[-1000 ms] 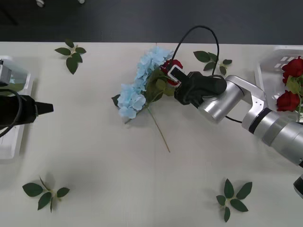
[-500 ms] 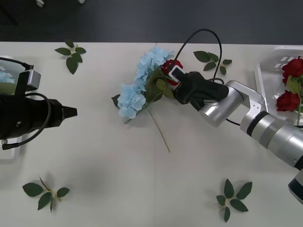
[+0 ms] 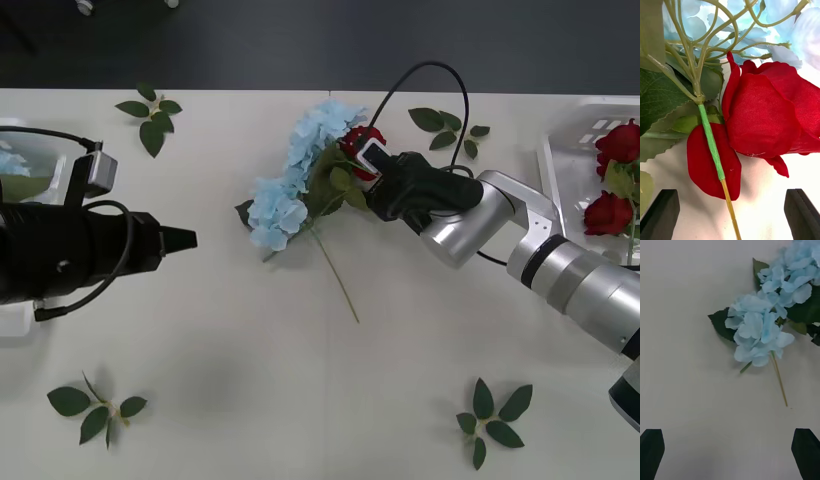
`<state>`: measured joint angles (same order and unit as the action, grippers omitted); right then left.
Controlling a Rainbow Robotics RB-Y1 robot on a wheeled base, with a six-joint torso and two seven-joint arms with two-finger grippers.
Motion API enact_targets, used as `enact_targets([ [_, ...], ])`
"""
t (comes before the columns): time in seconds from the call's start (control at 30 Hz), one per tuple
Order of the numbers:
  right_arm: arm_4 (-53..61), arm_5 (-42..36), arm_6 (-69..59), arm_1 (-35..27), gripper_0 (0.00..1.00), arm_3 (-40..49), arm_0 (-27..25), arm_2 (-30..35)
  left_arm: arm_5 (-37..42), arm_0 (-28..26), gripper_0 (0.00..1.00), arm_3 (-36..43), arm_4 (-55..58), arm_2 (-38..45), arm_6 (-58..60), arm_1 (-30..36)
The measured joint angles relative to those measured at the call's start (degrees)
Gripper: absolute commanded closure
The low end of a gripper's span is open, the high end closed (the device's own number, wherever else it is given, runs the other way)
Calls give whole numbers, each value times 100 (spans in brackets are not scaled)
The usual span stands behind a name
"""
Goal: Put the red flowers into the right box and the blue flowers into the left box
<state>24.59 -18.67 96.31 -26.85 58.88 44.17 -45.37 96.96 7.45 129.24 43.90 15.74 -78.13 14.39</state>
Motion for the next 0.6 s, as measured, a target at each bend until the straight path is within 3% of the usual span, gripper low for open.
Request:
enact_targets([
  [0.27, -133, 61, -2, 35, 18, -1, 0, -1, -176, 4, 0, 0, 586, 53, 0, 0],
  [0.6, -227, 695, -4, 251, 18, -318, 0, -2, -364, 57, 0, 0, 666, -215, -1, 0],
])
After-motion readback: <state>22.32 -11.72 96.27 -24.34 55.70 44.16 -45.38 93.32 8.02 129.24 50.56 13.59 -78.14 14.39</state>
